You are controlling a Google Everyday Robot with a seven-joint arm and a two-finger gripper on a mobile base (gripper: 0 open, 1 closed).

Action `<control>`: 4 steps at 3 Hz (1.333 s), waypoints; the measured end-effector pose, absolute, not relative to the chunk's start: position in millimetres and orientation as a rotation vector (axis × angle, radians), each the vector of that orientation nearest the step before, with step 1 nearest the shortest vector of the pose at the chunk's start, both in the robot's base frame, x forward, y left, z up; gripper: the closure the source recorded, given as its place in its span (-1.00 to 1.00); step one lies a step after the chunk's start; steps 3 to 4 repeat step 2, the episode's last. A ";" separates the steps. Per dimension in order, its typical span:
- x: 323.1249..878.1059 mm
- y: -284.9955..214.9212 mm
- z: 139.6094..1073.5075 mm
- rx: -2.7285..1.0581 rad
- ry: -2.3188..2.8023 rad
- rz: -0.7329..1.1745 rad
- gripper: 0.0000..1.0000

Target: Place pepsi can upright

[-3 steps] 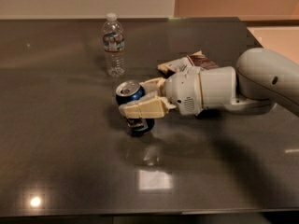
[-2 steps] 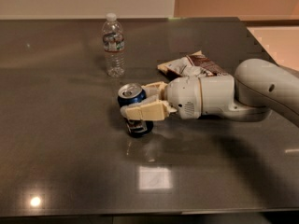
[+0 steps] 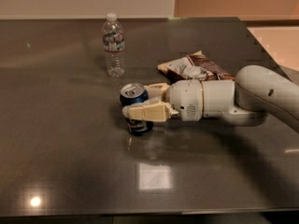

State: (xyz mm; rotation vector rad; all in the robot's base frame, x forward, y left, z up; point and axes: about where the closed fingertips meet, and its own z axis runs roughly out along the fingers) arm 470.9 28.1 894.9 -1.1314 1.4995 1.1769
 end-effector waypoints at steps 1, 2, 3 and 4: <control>470.1 29.9 895.6 -1.135 1.497 1.178 -1.00; 470.0 30.0 895.6 -1.136 1.497 1.178 -1.00; 470.0 30.0 895.6 -1.136 1.497 1.178 -1.00; 470.0 30.0 895.6 -1.136 1.497 1.178 -1.00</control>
Offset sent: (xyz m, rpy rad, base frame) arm -0.0008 0.0017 0.0006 -0.0003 -0.0012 0.0034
